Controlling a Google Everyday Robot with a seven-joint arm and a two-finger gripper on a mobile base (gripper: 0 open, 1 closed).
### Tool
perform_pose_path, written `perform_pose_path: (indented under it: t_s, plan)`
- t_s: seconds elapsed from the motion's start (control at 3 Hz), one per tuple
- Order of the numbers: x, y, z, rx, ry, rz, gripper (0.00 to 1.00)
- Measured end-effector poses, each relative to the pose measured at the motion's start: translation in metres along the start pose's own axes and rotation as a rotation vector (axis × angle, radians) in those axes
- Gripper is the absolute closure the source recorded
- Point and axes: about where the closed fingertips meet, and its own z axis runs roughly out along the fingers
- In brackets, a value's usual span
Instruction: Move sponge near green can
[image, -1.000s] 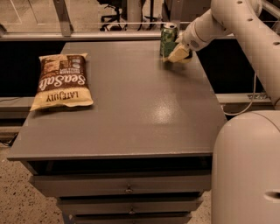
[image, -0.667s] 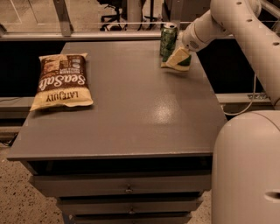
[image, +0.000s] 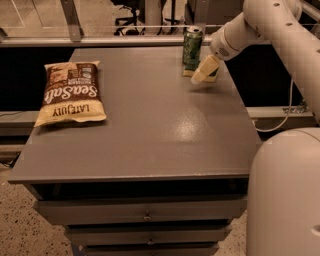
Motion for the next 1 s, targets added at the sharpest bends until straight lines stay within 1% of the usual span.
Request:
perform_pose_path:
  t_s: [0.33, 0.67, 1.0]
  plan:
    - [0.022, -0.001, -0.042, 0.038, -0.039, 0.055, 0.00]
    - [0.041, -0.005, -0.082, 0.069, -0.103, 0.089, 0.00]
    - [0.066, -0.009, -0.126, 0.116, -0.187, 0.146, 0.00]
